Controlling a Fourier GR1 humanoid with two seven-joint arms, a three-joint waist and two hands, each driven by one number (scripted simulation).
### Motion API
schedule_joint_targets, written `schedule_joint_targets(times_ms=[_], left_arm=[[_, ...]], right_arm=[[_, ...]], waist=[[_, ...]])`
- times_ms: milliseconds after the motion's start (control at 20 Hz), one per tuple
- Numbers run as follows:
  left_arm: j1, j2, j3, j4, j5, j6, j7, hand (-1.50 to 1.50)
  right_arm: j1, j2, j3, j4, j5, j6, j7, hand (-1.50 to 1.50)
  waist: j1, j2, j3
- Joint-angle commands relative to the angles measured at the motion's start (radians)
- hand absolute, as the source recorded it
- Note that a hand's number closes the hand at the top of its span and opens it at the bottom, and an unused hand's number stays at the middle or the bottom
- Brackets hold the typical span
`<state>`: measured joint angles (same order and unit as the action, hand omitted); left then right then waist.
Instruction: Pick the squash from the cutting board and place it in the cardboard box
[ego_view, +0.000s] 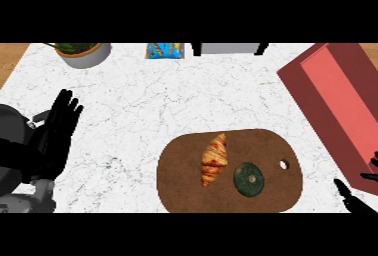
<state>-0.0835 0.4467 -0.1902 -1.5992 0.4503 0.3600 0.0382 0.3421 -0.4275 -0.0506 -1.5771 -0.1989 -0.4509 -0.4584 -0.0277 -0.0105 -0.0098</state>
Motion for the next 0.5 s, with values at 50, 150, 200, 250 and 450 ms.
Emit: schedule_joint_targets(times_ms=[50,150,200,250,450], left_arm=[[-0.002,-0.022,-0.013,-0.044,-0.001,0.007,0.032,0.0],[-0.034,-0.004,0.023,-0.007,0.006,0.013,0.046,0.0],[-0.005,-0.005,0.007,0.003,0.006,-0.023,0.013,0.0],[-0.023,-0.026,-0.02,-0.032,-0.017,0.026,0.046,0.0],[-0.039,-0.013,-0.013,-0.044,-0.02,0.028,0.08,0.0]], right_arm=[[0.142,-0.158,0.029,-0.17,0.132,-0.004,0.143,-1.5],[0.211,-0.272,0.035,-0.223,0.173,0.052,0.231,-1.5],[0.241,-0.312,0.057,-0.268,0.187,0.086,0.279,-1.5],[0.238,-0.35,0.088,-0.306,0.203,0.121,0.341,-1.5],[0.285,-0.448,0.117,-0.489,0.209,0.199,0.577,-1.5]], waist=[[0.014,0.008,0.007],[0.005,0.011,0.004],[0.007,0.012,0.001],[0.017,0.012,0.002],[0.024,0.011,0.004]])
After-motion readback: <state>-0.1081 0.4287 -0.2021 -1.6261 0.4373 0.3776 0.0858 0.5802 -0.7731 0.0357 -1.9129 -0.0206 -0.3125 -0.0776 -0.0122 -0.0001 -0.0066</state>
